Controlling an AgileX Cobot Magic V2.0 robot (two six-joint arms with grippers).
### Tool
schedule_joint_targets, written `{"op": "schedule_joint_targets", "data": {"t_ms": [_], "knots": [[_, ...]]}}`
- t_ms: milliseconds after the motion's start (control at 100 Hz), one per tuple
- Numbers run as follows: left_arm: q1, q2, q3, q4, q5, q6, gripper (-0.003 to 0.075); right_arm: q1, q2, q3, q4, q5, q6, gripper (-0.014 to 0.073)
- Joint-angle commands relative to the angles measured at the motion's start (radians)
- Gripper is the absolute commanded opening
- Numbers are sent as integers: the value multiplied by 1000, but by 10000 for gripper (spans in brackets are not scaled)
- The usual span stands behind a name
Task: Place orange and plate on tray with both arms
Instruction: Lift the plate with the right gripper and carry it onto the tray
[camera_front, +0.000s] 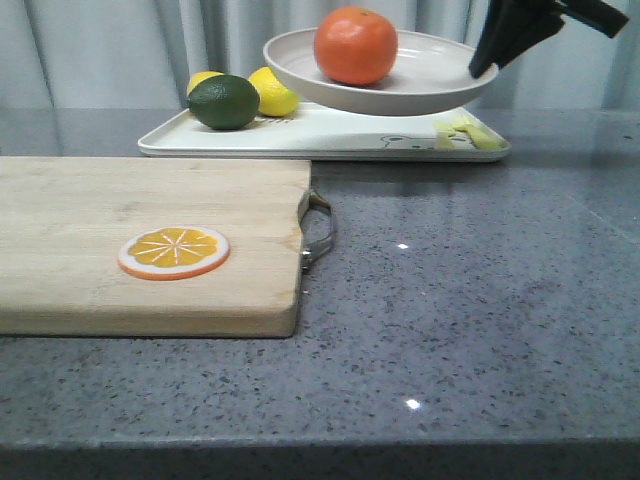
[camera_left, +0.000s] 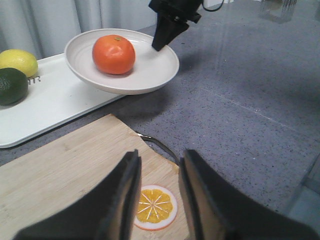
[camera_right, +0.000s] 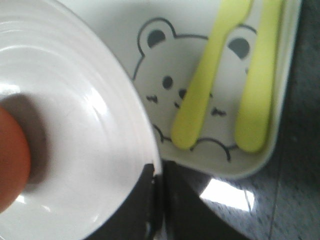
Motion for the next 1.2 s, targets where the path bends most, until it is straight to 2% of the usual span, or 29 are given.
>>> {"op": "schedule_joint_targets", "data": {"t_ms": [0, 160, 370, 790, 940, 1190], "knots": [[0, 2, -28, -5, -82, 4, 186, 12, 25, -159, 47, 8, 14, -57], [0, 2, -28, -5, -82, 4, 186, 15, 178, -372, 45, 45, 49, -57], [0, 2, -28, -7, -82, 4, 186, 15, 299, -535, 45, 44, 63, -57], [0, 2, -28, -7, -82, 4, 186, 15, 346, -556, 33, -69, 65, -57], [0, 2, -28, -7, -82, 4, 186, 15, 346, -556, -18, -68, 65, -57], [0, 2, -28, -7, -82, 4, 186, 15, 346, -556, -28, -67, 65, -48]]}}
